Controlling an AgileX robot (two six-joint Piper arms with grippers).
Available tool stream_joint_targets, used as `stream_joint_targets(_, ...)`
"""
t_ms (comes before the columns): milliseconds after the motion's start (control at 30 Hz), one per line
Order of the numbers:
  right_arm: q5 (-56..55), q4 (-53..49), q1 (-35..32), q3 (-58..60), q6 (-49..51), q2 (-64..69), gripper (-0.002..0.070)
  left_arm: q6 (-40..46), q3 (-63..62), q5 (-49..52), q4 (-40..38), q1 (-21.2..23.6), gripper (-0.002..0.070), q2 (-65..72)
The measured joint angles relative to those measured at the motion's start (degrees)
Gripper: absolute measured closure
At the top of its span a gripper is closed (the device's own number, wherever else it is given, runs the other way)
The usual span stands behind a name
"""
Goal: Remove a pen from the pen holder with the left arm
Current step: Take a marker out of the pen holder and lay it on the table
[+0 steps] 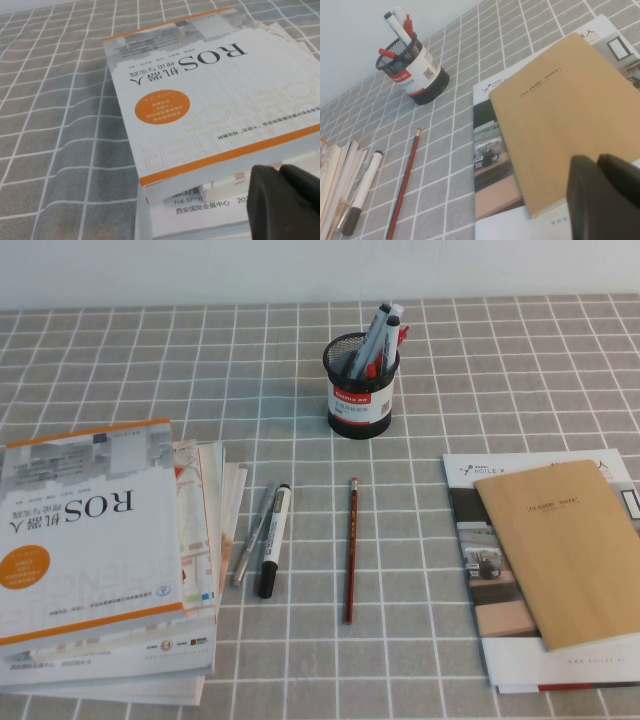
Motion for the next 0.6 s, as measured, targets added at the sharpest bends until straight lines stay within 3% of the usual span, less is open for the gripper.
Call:
stream_joint_targets(67, 0.0, 0.0, 0.0, 0.0, 0.0, 0.0, 0.0689, -0.2, 0.0, -0.8, -1.1, 0.0, 0.0678, 0.0)
stream_joint_targets(167, 0.0, 0.0, 0.0, 0.0, 0.0, 0.0, 0.0689, -4.4, 0.1, -6.0, -9.8, 0.0, 0.0678, 0.0)
stream_joint_targets(333, 0.0, 0.0, 0.0, 0.0, 0.0, 0.0, 0.0689, -15.9, 0.1, -19.1, -38.5, 0.0, 0.0678, 0.0)
stream_joint_targets(400, 0.0, 0.0, 0.0, 0.0, 0.0, 0.0, 0.0689, -17.1, 0.1, -24.4, -45.9, 0.0, 0.0678, 0.0)
stream_joint_targets(600, 0.0, 0.0, 0.0, 0.0, 0.0, 0.0, 0.0689, -17.6, 0.1, -34.8, -51.8, 0.0, 0.0678, 0.0)
